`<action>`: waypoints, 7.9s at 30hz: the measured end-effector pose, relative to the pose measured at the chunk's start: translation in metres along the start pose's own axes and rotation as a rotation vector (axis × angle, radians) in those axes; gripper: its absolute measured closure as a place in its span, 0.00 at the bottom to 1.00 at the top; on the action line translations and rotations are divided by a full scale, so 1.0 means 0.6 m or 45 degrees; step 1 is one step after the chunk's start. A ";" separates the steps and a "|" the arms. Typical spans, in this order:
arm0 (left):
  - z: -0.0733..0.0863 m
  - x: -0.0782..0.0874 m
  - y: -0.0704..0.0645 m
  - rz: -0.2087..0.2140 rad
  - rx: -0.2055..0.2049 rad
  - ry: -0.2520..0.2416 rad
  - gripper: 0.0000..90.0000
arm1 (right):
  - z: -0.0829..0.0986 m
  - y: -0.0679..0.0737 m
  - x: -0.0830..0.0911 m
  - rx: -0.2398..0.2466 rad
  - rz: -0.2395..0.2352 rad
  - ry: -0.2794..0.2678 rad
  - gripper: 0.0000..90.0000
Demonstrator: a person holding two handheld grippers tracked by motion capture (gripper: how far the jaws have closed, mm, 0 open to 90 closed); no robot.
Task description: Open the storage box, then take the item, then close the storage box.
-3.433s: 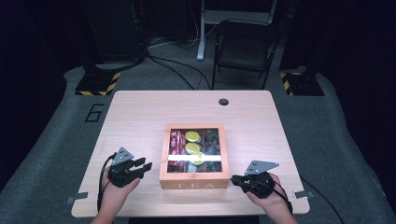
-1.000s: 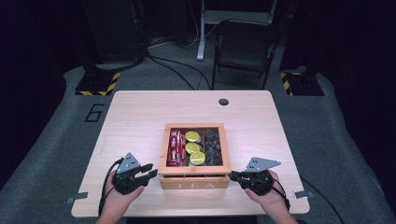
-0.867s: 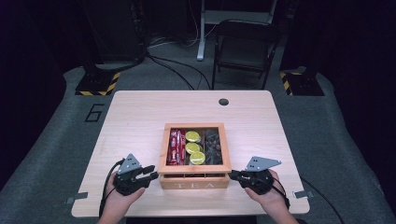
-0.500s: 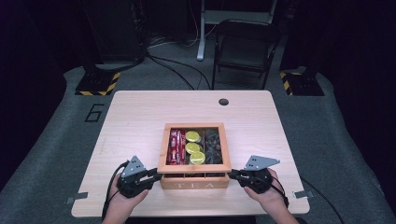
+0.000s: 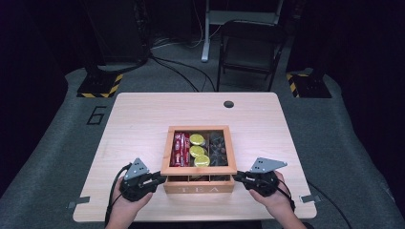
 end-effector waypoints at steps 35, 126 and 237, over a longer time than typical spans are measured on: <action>-0.110 0.031 0.032 -0.106 0.037 -0.107 0.78 | -0.102 -0.034 0.039 0.045 0.116 -0.050 0.81; -0.220 0.026 0.066 -0.222 0.093 -0.213 0.79 | -0.150 -0.189 -0.060 -0.055 0.297 -0.144 0.66; -0.070 -0.202 0.012 -0.310 0.242 0.044 0.65 | -0.149 -0.193 -0.059 -0.059 0.283 -0.170 0.66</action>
Point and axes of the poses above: each handheld gripper's, and its own axes: x roughly backward along the jaws, z roughly out of its underside, y roughly to its left, the point moved 2 cm from there along -x, roughly forward along the jaws, and after that the axes turned 15 degrees about -z, right-handed, at the moved point
